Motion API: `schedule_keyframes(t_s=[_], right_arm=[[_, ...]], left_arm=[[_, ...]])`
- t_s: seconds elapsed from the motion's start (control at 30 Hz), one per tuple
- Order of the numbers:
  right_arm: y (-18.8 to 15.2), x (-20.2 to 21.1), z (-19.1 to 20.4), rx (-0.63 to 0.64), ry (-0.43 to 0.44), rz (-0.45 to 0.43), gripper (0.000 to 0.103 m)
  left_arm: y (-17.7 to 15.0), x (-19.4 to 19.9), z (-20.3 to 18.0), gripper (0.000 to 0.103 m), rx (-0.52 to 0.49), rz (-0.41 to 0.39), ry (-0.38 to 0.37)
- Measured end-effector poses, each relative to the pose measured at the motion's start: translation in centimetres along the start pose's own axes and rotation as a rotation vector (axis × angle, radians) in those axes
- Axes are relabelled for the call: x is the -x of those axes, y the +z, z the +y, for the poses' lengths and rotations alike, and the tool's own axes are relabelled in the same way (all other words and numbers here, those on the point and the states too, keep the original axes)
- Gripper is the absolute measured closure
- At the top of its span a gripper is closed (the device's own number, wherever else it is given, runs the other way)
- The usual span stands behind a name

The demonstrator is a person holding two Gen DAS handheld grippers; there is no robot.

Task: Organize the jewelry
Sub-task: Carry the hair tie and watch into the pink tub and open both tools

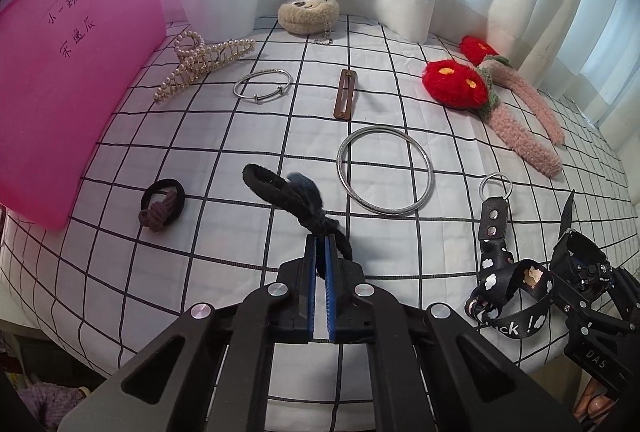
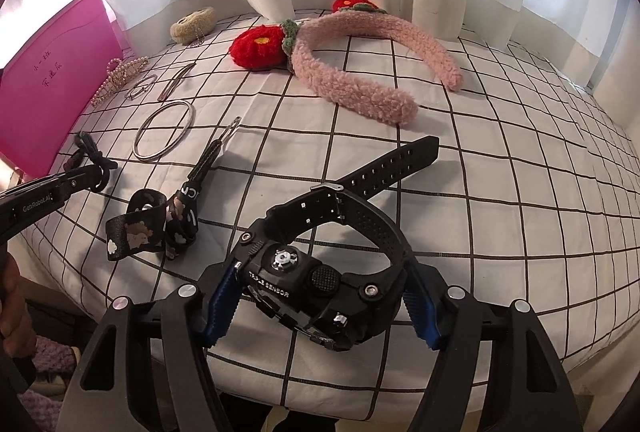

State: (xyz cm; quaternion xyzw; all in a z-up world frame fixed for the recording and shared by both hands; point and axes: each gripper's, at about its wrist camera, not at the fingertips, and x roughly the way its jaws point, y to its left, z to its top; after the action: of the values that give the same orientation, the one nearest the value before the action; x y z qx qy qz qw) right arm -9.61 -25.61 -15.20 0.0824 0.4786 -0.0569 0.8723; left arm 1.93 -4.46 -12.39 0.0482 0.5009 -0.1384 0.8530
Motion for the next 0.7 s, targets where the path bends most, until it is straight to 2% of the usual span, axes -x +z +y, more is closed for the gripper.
schedule_keyframes(t_s=[0.37, 0.53, 0.7], right_arm=[[1.8, 3.1, -0.9, 0.019, 0.036, -0.042, 0.035], [3.9, 5.9, -0.8, 0.069, 0.068, -0.096, 0.035], [6.9, 8.7, 0.5, 0.154, 0.14, -0.158, 0.035]], left_arm=[[1.5, 4.0, -0.3, 0.099, 0.028, -0.068, -0.007], [2.5, 7.5, -0.4, 0.099, 0.054, -0.115, -0.004], [3.3, 11.7, 0.2, 0.098, 0.107, -0.186, 0.027]])
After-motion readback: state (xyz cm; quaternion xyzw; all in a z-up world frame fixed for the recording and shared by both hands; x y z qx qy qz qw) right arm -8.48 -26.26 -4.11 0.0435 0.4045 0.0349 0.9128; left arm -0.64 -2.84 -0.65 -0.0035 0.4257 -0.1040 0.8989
